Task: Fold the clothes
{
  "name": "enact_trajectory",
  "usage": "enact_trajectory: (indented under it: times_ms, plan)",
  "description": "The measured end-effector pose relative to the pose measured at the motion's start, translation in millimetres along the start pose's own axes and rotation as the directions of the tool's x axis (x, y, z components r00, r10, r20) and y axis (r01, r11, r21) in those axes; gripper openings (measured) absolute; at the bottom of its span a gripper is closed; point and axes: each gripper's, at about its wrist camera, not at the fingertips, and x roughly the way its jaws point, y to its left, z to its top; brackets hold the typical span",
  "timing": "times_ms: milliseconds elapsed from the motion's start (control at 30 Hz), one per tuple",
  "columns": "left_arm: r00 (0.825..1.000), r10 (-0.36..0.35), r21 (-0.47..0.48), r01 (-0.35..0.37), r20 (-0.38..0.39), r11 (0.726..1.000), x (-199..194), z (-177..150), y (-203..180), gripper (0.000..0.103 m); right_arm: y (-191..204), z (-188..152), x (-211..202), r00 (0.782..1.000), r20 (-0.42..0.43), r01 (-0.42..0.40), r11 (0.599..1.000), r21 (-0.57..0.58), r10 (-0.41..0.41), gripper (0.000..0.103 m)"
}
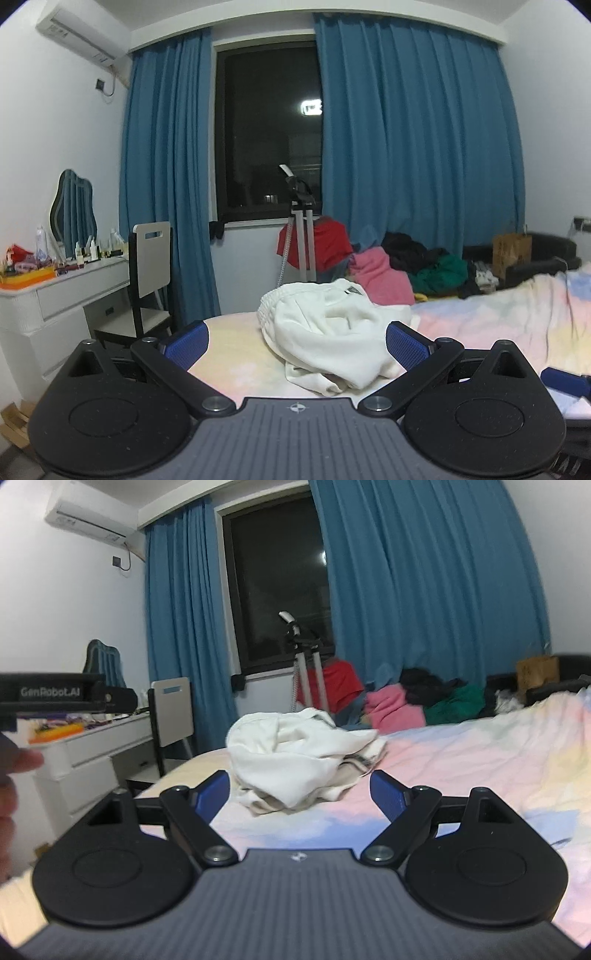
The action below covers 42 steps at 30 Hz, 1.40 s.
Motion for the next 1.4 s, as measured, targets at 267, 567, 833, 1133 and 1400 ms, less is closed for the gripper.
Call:
enact_trajectory:
  times_ms: [267, 567, 833, 1133, 1400]
  plan:
    - [0.992, -0.022, -0.110, 0.008, -0.128, 0.994, 53, -46, 37, 0.103, -12, 59, 139, 0.990, -0.086, -0.097, 0.985, 0.141, 0.110, 0.086]
    - [0.978, -0.016, -0.199, -0.027, -0.210, 0.980, 126, -100, 78, 0.103, -10, 97, 400, 0.976, -0.217, -0.030, 0.999, -0.025, 0.024, 0.085]
    - [0.957, -0.075, -0.277, -0.006, -0.281, 0.961, 190, -140, 96, 0.103, -50, 90, 530, 0.923, -0.375, -0.079, 0.997, 0.020, 0.081, 0.084]
    - [0.949, -0.108, -0.356, -0.004, -0.295, 0.934, 190, -145, 107, 0.103, -47, 78, 526, 0.887, -0.420, -0.216, 0.976, -0.013, 0.191, 0.036]
    - [0.979, -0.025, -0.279, -0.033, -0.200, 0.960, 154, -115, 100, 0.103, -17, 112, 392, 0.957, -0.231, -0.188, 0.982, -0.032, 0.176, 0.018]
